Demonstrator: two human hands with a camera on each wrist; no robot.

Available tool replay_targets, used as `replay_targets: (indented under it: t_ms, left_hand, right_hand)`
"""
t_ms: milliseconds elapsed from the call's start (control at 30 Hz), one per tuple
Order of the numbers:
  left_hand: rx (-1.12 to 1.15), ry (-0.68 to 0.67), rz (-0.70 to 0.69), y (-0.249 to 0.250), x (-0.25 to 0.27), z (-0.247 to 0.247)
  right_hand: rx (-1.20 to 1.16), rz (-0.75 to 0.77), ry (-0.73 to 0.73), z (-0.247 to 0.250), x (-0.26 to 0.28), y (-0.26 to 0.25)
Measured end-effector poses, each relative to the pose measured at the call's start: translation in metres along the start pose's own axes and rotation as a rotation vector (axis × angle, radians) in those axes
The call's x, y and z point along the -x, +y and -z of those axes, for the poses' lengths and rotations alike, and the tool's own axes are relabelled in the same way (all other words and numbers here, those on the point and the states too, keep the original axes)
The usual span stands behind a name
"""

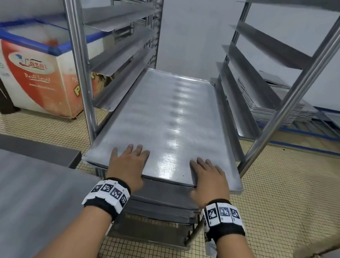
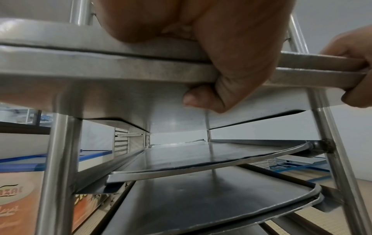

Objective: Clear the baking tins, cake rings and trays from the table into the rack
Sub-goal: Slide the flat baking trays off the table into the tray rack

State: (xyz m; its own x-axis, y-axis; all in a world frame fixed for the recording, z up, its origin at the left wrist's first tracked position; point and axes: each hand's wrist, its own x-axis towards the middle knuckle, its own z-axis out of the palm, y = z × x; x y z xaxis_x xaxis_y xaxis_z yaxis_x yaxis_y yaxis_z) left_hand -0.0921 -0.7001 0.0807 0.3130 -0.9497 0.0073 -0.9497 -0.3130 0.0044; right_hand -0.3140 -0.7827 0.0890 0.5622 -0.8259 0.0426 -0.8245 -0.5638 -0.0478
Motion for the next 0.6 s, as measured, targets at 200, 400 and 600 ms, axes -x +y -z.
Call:
replay_targets:
  t_ms: [200, 400, 600]
  left_hand:
    - [-0.017, -0.013, 0.004, 0.002, -0.038, 0.003]
    - [-0.025, -0.046, 0.019, 0.004, -0.079, 0.007]
    - [-0.033, -0.017, 0.028, 0.007, -0.109, 0.007]
  right_hand:
    - [-0.002, 0.004, -0.01, 0.001, -0.038, 0.011]
    - [0.01, 0.023, -0.002, 0.004, -0.076, 0.024]
    - [0.045, 0.059, 0.02, 0.0, -0.108, 0.037]
